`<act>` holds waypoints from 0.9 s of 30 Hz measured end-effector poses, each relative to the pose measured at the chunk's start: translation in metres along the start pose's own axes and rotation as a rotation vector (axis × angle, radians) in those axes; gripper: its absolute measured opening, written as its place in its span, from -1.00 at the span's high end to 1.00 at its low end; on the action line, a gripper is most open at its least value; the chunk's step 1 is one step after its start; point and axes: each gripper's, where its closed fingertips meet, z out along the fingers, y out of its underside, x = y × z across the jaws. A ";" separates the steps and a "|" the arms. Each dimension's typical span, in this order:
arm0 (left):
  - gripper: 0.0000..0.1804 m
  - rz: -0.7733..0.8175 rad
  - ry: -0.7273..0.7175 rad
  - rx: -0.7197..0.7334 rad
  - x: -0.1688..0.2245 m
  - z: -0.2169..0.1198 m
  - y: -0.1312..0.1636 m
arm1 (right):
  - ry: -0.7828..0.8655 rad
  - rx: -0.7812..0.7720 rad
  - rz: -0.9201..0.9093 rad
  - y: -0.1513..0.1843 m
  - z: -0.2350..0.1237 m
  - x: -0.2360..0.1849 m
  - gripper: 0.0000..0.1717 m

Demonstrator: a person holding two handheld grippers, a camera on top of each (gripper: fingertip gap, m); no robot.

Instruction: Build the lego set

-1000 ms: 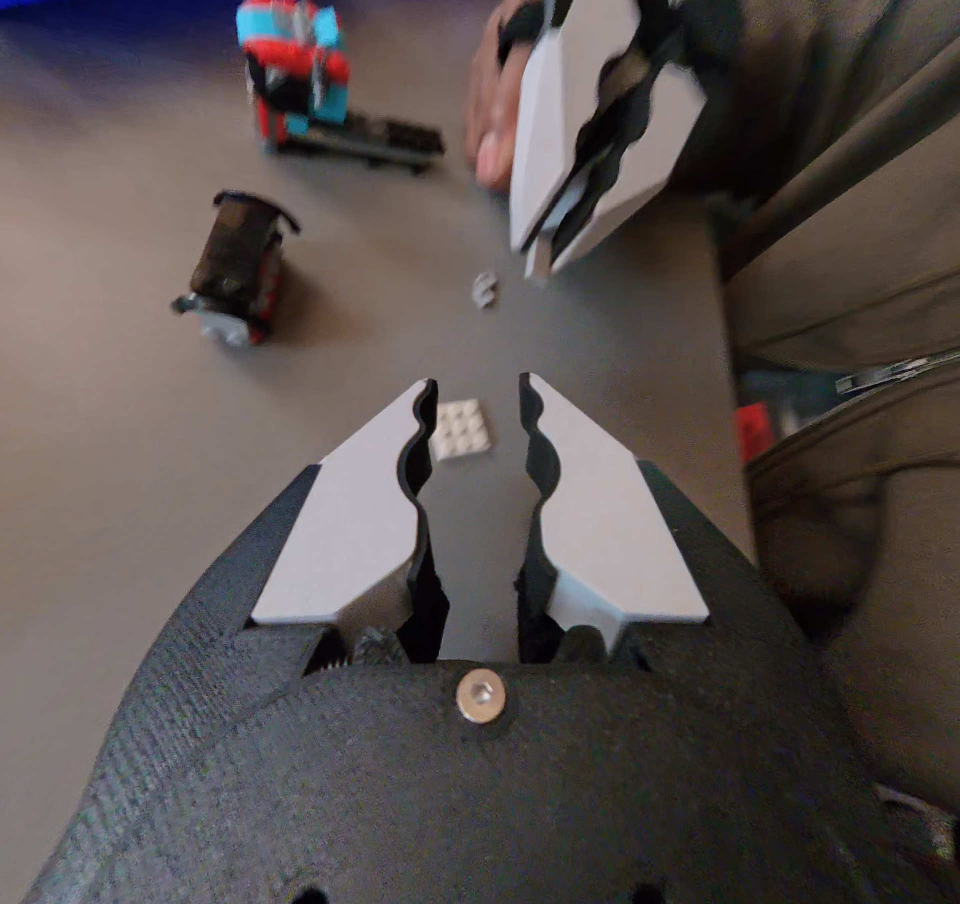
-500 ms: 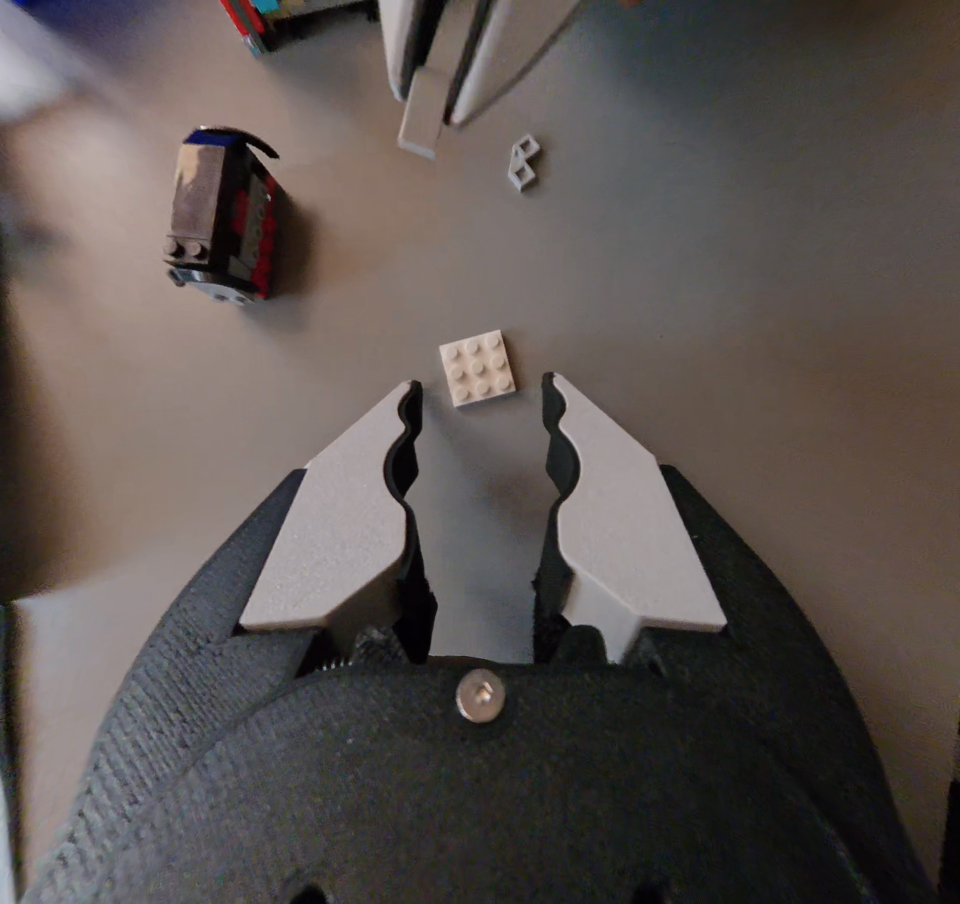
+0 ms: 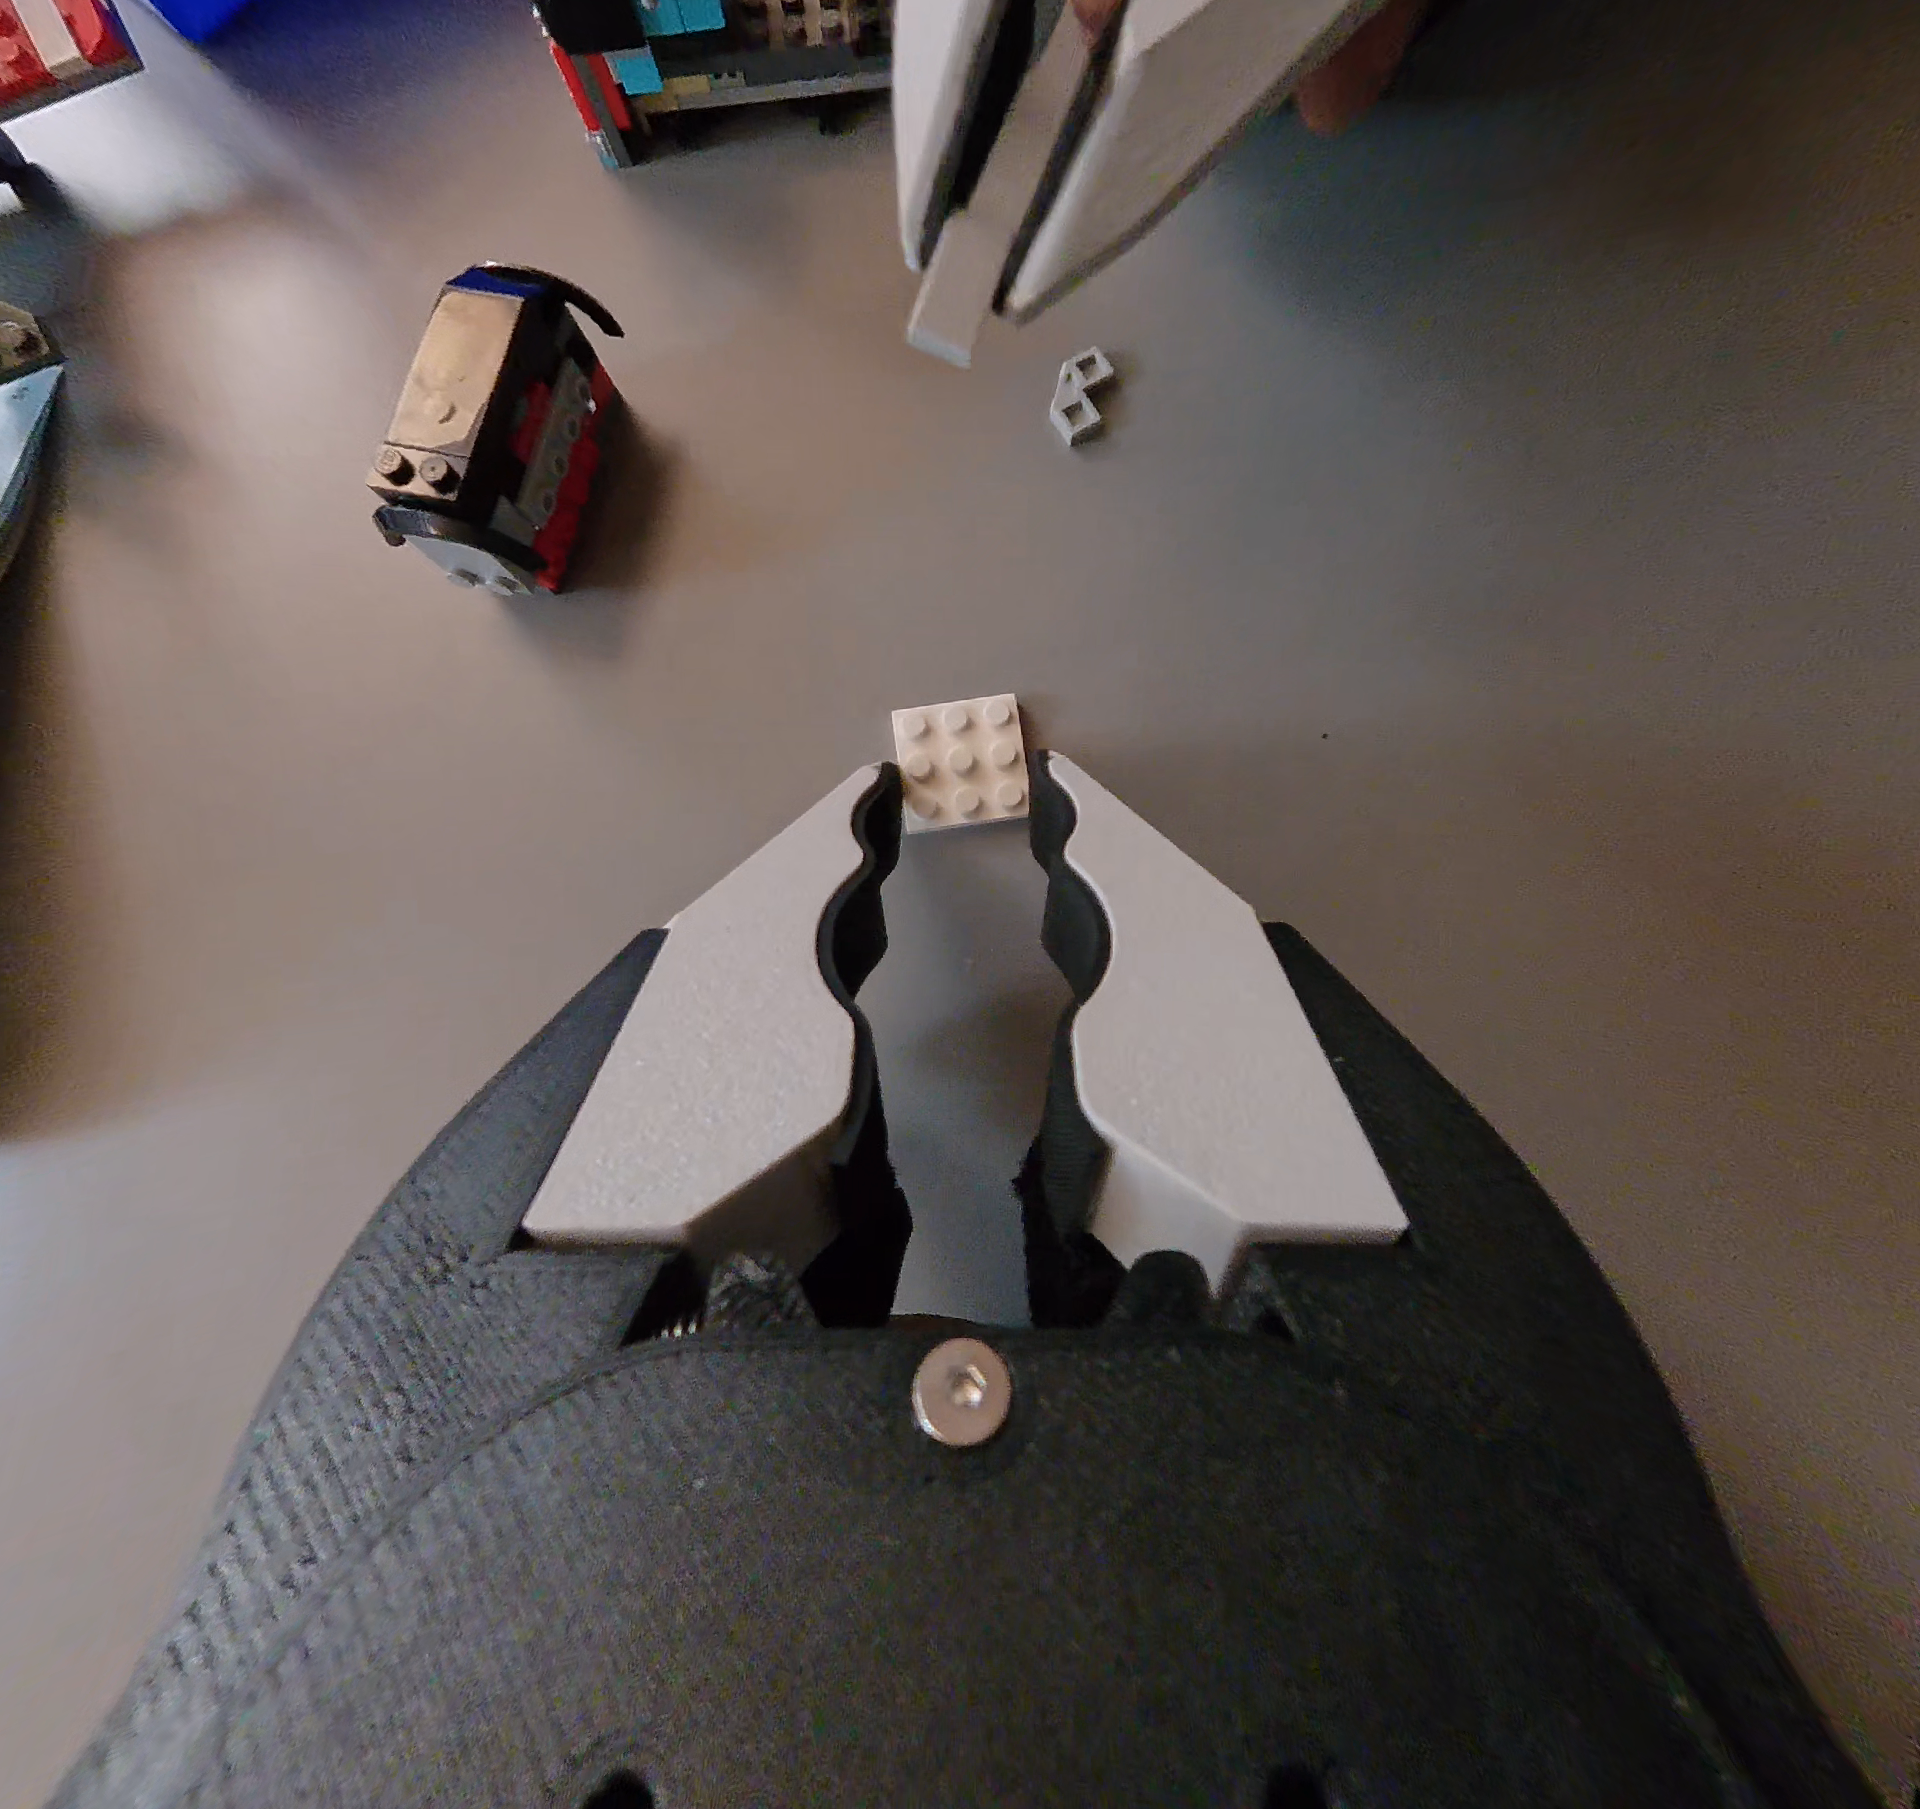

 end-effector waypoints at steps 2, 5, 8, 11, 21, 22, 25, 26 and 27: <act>0.72 0.007 0.006 0.003 0.001 0.000 0.000 | -0.027 -0.014 0.000 0.001 0.001 -0.006 0.89; 0.72 0.028 0.022 0.027 0.005 -0.001 -0.004 | -0.059 -0.039 -0.004 0.004 0.003 -0.013 0.89; 0.72 0.046 0.044 0.074 0.010 -0.005 -0.013 | -0.098 -0.065 -0.014 0.007 0.004 -0.022 0.88; 0.72 0.082 0.069 0.120 0.017 -0.009 -0.021 | -0.123 -0.090 -0.017 0.010 0.005 -0.027 0.88; 0.72 0.177 0.087 0.167 0.031 -0.013 -0.032 | -0.182 -0.130 0.058 0.015 0.006 -0.034 0.88; 0.72 0.178 0.091 0.168 0.032 -0.013 -0.032 | -0.184 -0.134 0.066 0.015 0.006 -0.034 0.88; 0.72 0.182 0.100 0.177 0.034 -0.013 -0.034 | -0.186 -0.146 0.069 0.017 0.007 -0.034 0.88; 0.72 0.182 0.100 0.180 0.034 -0.014 -0.034 | -0.191 -0.150 0.069 0.017 0.007 -0.036 0.88; 0.72 0.183 0.100 0.182 0.034 -0.014 -0.035 | -0.193 -0.154 0.069 0.018 0.007 -0.036 0.88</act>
